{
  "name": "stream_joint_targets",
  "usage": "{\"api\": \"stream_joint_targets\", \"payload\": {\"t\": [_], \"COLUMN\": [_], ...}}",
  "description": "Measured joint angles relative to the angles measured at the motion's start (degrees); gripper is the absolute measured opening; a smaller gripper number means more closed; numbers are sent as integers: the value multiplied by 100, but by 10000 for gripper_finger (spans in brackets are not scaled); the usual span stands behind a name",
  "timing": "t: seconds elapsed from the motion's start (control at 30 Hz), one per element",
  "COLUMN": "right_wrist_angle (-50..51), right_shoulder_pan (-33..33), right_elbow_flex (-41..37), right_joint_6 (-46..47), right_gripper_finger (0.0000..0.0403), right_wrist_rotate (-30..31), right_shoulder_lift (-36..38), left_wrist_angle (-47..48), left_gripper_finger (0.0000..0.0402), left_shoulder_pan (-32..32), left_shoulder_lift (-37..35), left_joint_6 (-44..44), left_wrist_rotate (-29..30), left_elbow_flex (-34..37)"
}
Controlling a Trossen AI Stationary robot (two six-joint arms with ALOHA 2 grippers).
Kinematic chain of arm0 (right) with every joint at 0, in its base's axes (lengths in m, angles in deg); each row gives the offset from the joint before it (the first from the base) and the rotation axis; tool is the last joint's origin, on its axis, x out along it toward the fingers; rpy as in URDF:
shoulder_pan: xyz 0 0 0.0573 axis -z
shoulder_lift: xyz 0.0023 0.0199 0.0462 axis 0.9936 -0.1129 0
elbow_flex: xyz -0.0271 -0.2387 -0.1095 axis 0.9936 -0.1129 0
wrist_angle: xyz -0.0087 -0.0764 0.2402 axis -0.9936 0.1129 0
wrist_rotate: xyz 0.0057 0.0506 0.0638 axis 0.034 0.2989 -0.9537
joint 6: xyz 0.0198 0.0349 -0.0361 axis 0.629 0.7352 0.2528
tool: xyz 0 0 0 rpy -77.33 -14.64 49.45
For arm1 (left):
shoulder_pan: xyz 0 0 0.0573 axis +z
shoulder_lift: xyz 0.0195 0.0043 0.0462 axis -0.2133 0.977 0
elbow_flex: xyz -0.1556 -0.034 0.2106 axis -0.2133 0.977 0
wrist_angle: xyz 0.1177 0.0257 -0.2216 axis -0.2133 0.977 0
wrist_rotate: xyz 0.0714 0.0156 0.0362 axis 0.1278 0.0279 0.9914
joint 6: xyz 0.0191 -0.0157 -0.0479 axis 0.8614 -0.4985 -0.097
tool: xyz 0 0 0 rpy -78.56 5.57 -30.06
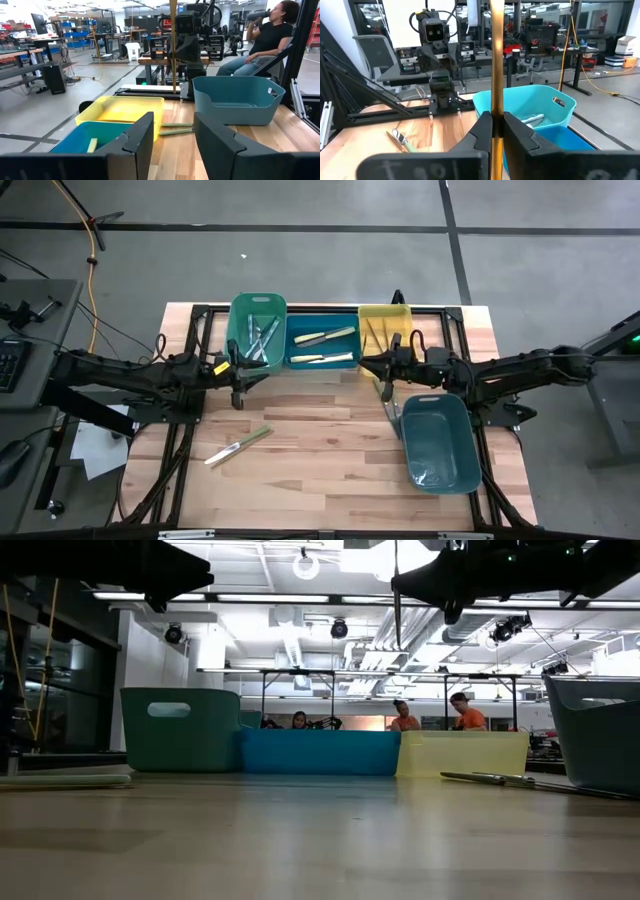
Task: Sort silverware by color (type)
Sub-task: Put the gold knife into the yellow bin
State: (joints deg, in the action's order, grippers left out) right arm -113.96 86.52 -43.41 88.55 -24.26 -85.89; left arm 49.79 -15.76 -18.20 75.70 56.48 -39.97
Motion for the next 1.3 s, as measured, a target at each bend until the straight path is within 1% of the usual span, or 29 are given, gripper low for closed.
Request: {"api": "stream_joint_targets", "payload": {"t": [0.1,0.13,0.17,0.27,0.37,0.43,0.5,0.53,0.57,0.67,0.73,0.8,0.97,1.03,1.17,1.3], "right_wrist_angle": [6,32,210,1285,2493,3137,3828,4223,4643,5802,6382,6716,6867,6919,6912,6917], "right_shoulder_pan": [0,-4,-22,-110,-52,177,539,752,970,1647,2066,2389,2911,3033,3182,3261], "right_elbow_flex": [2,10,68,524,1117,1542,1947,2145,2325,2789,3000,3085,3049,3040,3040,3040], "right_joint_6": [266,467,695,892,1022,1013,1104,1235,1391,1813,1949,1946,1950,1947,1947,1947], "right_gripper_finger": [16,16,16,16,16,16,16,16,16,18,19,19,17,17,17,17], "right_wrist_rotate": [68,248,554,1575,2488,2894,2991,2927,2737,2031,1614,1263,528,331,116,-26], "right_shoulder_lift": [-2,-2,-2,-36,-253,-436,-577,-679,-784,-1153,-1460,-1798,-2591,-2903,-3344,-3585], "left_wrist_angle": [0,0,0,-17,-46,-50,-46,-27,0,69,110,114,114,116,114,114], "left_gripper_finger": [131,131,131,131,131,131,131,131,131,131,131,131,131,131,131,131], "left_shoulder_pan": [0,0,0,0,2,2,2,2,2,2,2,2,2,2,2,2], "left_shoulder_lift": [0,0,0,0,0,0,0,0,0,0,0,0,0,0,0,0], "left_joint_6": [0,-1,-7,-37,-42,-44,-47,-63,-112,-264,-282,-282,-282,-304,-305,-306], "left_wrist_rotate": [-2,-2,-3,-2,-4,-4,-4,-5,-4,-7,-6,-5,-4,-4,-4,-4], "left_elbow_flex": [1,1,0,0,0,0,0,0,0,0,0,0,0,0,0,-2]}}
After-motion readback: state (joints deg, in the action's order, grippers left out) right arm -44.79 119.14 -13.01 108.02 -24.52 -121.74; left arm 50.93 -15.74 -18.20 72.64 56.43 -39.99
